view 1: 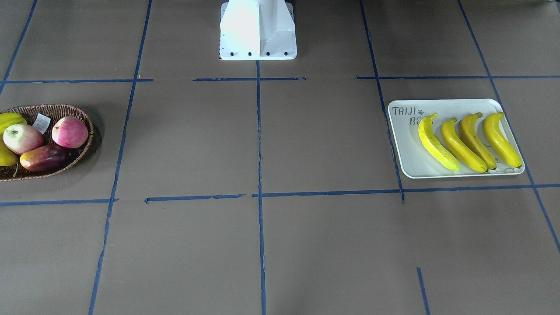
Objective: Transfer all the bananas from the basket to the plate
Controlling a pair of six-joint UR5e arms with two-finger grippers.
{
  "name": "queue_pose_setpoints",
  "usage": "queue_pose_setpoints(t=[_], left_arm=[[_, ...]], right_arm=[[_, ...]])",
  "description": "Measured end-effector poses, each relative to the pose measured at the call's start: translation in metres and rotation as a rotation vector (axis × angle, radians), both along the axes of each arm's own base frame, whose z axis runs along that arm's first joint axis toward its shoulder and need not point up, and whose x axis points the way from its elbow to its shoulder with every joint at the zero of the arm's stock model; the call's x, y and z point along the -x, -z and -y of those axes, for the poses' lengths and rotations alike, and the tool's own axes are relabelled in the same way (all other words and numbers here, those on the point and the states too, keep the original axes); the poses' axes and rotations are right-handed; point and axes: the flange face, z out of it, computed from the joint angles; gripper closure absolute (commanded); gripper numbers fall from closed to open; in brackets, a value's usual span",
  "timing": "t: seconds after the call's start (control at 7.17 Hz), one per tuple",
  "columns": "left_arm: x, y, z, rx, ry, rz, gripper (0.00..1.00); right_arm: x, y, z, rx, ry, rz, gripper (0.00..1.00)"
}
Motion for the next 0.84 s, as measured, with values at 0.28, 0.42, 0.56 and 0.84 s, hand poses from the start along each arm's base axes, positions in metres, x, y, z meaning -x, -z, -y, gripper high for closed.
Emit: queue_pose_setpoints(t=[0.28, 0.42, 0.56, 0.84], left_arm=[[-0.013, 0.001, 0.003, 0.011, -0.012, -0.001, 0.0], [-0.018, 0.002, 0.003, 0.015, -0.017, -0.005, 0.0], [-0.02, 0.002, 0.003, 0.018, -0.019, -0.007, 0.0], [-0.021, 0.002, 0.002, 0.023, -0.02, -0.008, 0.0]], right_arm=[[-0.003, -0.005, -0.001, 0.009, -0.006, -0.001, 0.0], [-0.006, -0.009, -0.001, 0.02, -0.015, -0.004, 0.0], [-0.013, -0.018, -0.002, 0.038, -0.029, -0.006, 0.0], [-0.032, -0.038, -0.005, 0.079, -0.068, -0.009, 0.0]])
